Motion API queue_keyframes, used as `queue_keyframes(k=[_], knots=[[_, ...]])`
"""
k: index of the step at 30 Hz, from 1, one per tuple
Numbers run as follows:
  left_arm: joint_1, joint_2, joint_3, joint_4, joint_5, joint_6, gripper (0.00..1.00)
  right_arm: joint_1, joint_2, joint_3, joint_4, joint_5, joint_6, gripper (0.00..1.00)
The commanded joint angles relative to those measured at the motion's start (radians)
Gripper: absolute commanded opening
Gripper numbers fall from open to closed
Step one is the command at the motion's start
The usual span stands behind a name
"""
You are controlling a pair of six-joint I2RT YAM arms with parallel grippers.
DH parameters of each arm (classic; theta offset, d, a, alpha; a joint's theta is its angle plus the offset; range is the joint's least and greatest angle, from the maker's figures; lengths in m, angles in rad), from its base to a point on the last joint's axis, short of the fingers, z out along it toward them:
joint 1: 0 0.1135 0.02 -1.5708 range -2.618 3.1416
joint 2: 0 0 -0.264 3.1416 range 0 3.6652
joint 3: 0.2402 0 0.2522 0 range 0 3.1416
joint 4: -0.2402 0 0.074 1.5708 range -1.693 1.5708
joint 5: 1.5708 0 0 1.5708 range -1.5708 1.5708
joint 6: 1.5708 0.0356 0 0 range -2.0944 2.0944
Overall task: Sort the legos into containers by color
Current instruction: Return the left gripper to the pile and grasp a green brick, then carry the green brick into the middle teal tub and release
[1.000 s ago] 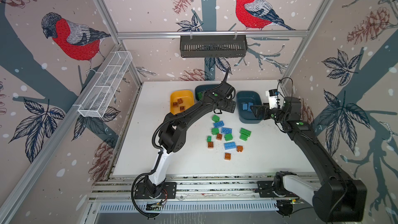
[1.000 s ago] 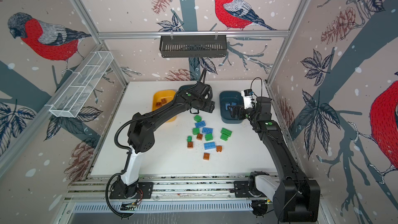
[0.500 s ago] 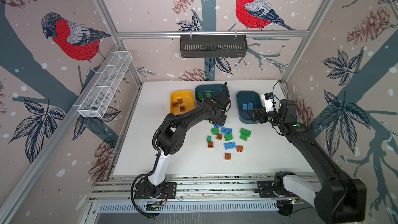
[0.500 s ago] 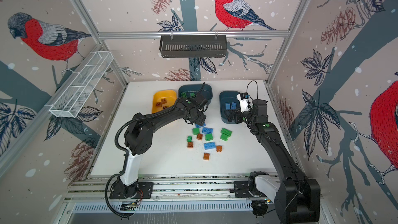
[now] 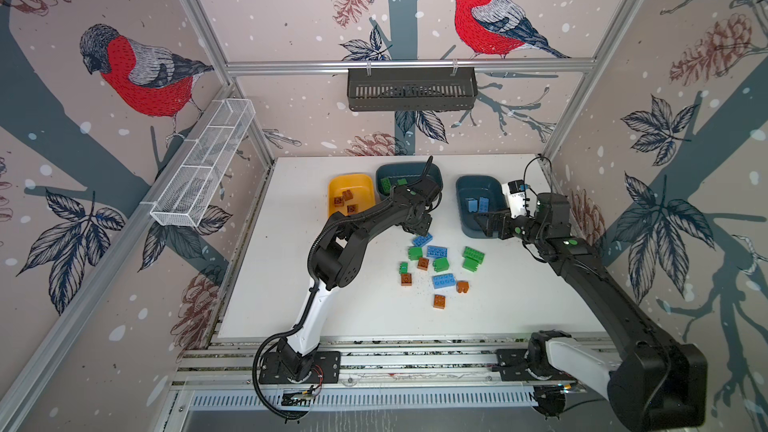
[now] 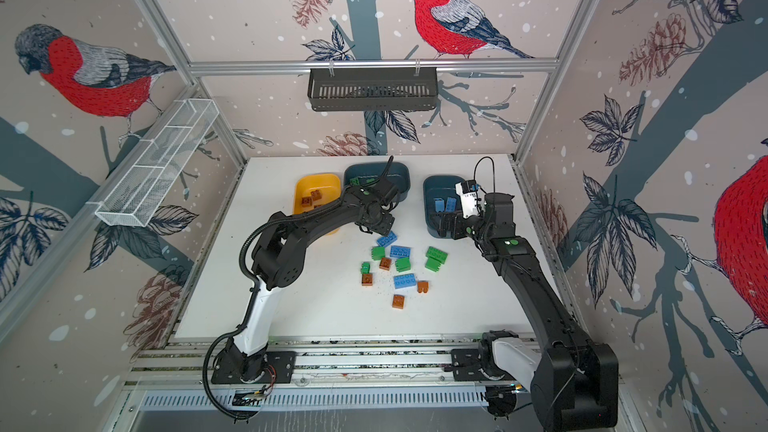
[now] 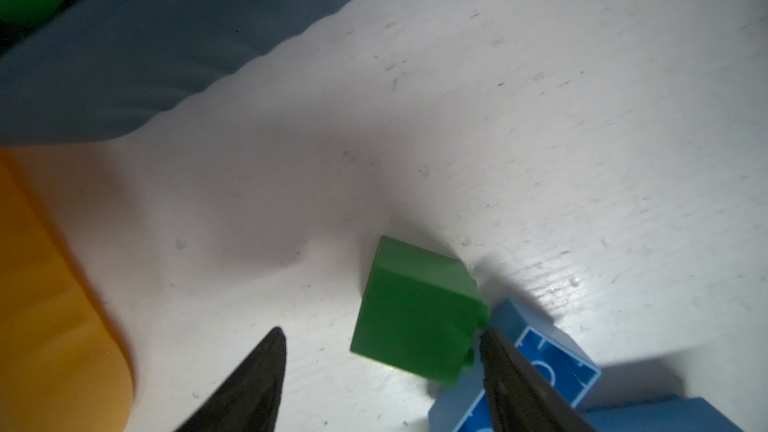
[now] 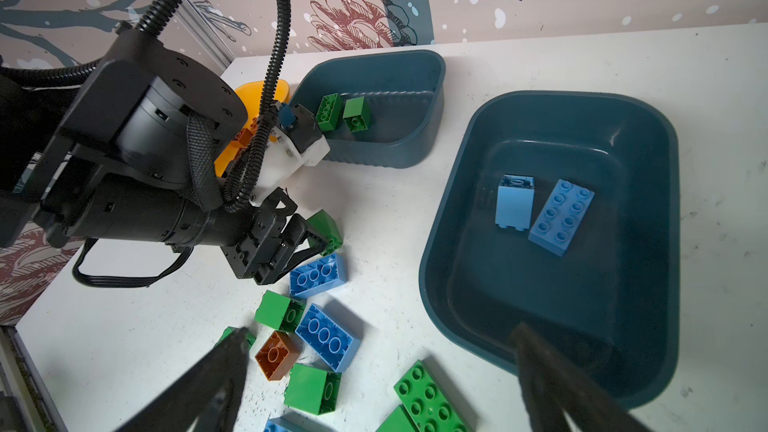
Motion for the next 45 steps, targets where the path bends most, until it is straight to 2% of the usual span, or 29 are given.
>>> queue_keyframes(k=[1,11,17,20,21,25,31,37,40,45], knots=[[0.007,0.008,0.006,0.008,0.035,0.002,0.73,0.004,0.003,0.000,0.013,-0.004,0.003,0.99],[0.018,0.040,0.025,-0.005,-0.005,0.027,0.64,0.005,0.010,-0.003,0.014,-0.004,-0.003,0.99],[0.027,0.053,0.031,-0.002,0.009,0.039,0.58,0.005,0.006,-0.007,0.007,-0.005,-0.006,0.99],[0.031,0.053,0.041,-0.005,0.023,0.037,0.43,0.005,0.007,-0.006,0.006,-0.005,-0.006,0.99],[0.032,0.051,0.048,-0.014,0.026,0.038,0.41,0.005,0.005,-0.006,0.005,-0.006,-0.005,0.99],[0.034,0.022,0.056,-0.041,0.024,0.041,0.41,0.006,0.002,-0.001,0.006,-0.022,-0.005,0.99],[0.047,-0.081,0.055,-0.114,0.041,0.030,0.41,0.015,-0.007,-0.012,0.032,-0.109,0.015,0.99],[0.084,-0.179,0.052,-0.108,0.043,-0.005,0.40,0.069,-0.010,-0.023,0.057,-0.135,0.027,1.00],[0.114,-0.162,0.087,-0.068,-0.006,-0.007,0.40,0.104,-0.001,-0.015,0.067,-0.121,0.036,0.99],[0.172,-0.043,0.253,-0.015,-0.026,0.003,0.40,0.153,0.014,0.000,0.085,-0.094,0.057,0.99]])
